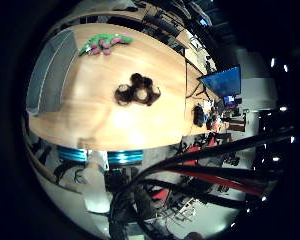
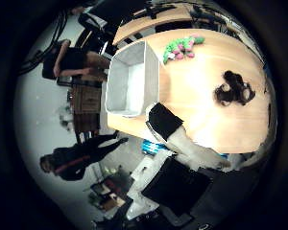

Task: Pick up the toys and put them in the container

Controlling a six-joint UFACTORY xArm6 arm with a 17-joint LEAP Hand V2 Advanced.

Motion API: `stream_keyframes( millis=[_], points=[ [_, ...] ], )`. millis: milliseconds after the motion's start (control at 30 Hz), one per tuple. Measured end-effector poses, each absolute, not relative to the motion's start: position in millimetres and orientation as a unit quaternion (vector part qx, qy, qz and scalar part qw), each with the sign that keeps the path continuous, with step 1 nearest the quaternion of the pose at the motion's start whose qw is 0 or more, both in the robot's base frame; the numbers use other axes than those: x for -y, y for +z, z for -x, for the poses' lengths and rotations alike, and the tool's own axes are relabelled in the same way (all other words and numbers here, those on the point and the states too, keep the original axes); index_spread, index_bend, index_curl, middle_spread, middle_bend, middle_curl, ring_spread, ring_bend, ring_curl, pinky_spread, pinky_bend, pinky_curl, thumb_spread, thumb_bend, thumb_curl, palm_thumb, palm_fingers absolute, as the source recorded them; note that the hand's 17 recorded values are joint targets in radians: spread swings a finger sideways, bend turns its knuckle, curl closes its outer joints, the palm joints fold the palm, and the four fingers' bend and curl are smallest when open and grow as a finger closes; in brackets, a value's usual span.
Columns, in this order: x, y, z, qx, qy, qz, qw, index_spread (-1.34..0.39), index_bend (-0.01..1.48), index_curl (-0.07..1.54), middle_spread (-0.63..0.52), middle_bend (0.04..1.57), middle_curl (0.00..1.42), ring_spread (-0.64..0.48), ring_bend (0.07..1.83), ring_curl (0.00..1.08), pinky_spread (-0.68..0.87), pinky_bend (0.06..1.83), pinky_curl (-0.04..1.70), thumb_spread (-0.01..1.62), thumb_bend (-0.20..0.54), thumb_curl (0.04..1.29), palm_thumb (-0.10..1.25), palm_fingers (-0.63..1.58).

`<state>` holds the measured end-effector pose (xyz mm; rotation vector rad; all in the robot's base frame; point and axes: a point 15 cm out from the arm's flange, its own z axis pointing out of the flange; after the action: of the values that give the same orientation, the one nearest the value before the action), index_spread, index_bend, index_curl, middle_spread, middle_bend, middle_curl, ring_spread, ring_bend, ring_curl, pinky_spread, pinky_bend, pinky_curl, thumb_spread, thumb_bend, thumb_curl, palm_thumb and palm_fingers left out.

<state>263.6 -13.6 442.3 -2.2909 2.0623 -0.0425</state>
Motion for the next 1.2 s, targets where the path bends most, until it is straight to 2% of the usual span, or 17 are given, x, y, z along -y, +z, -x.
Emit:
stream_keyframes(
  millis=[467,867,1200],
  points=[
    [15.4,424.3,-267.4,-0.672,0.000,0.740,0.020,-0.51,0.17,0.32,-0.19,0.26,0.36,-0.12,0.47,0.17,0.34,0.47,0.13,1.10,-0.023,0.27,0.36,0.46],
    [75.7,409.6,-297.1,-0.721,-0.015,0.692,0.027,-0.50,0.17,0.32,-0.19,0.26,0.36,-0.12,0.49,0.17,0.33,0.48,0.12,1.10,-0.023,0.27,0.36,0.46],
    [122.9,365.9,-321.6,-0.749,0.018,0.663,0.010,-0.50,0.15,0.31,-0.19,0.26,0.36,-0.13,0.51,0.18,0.32,0.50,0.12,1.09,-0.023,0.27,0.37,0.44]
  ],
)
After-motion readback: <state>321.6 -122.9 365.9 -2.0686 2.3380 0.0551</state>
